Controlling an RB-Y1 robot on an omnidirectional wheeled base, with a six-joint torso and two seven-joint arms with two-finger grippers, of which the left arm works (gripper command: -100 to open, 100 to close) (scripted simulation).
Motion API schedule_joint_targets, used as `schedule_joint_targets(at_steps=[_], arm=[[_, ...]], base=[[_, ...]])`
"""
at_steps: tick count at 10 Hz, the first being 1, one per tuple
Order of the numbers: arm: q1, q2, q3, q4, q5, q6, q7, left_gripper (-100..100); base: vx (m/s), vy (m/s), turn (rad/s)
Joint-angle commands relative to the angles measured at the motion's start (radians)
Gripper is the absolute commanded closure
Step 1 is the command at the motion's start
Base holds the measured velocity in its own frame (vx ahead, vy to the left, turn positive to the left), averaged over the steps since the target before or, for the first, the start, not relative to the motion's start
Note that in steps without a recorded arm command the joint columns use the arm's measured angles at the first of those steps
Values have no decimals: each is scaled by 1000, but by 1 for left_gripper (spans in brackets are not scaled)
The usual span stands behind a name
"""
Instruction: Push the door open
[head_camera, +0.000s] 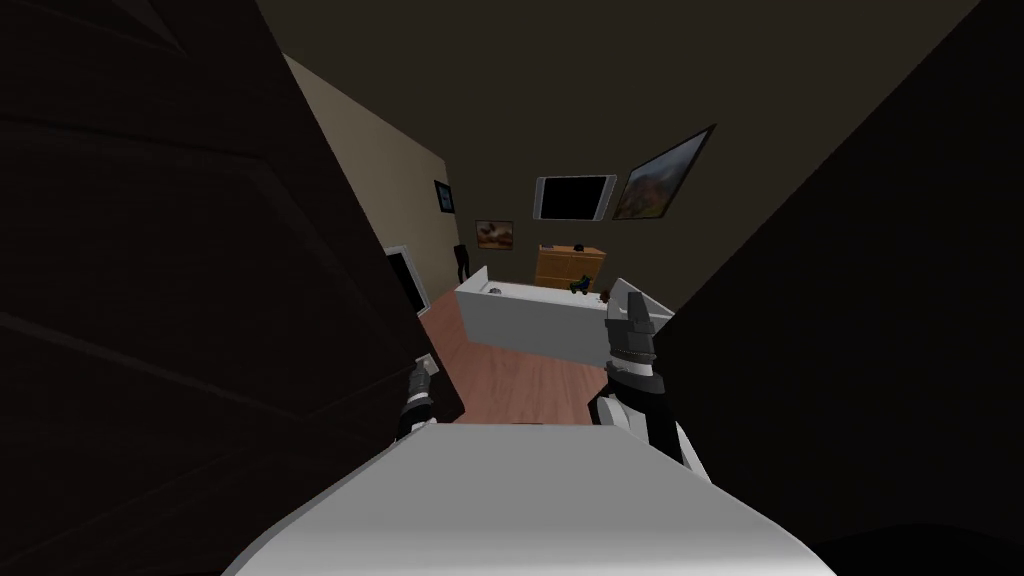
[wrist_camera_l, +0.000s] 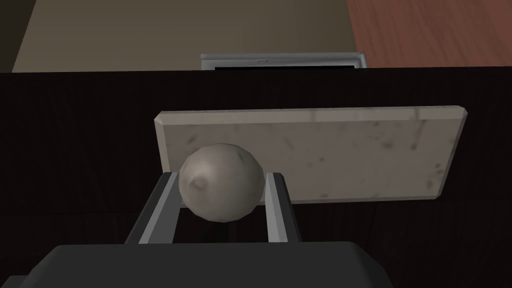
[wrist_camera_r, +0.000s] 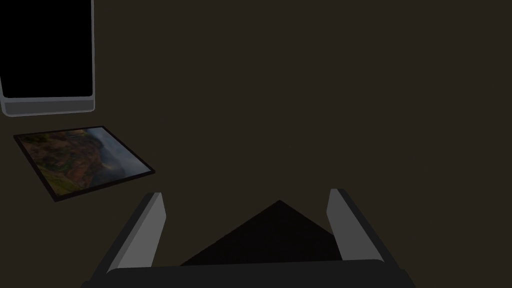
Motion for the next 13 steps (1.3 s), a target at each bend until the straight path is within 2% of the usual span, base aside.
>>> schedule_joint_targets(at_steps=[1,4,5,9,13], arm=[[14,7,31,-19,23,-5,-15,100],[26,-1,74,-31,66,-5,-45,100],[26,-1,74,-31,66,-5,-45,100],[38,-16,122,-45,115,-5,-78,100],[52,-40,175,-60,168,-5,-114,100]], base=[[147,-2,-37],[150,28,-41],[116,35,-27],[122,10,-34],[170,36,-29]])
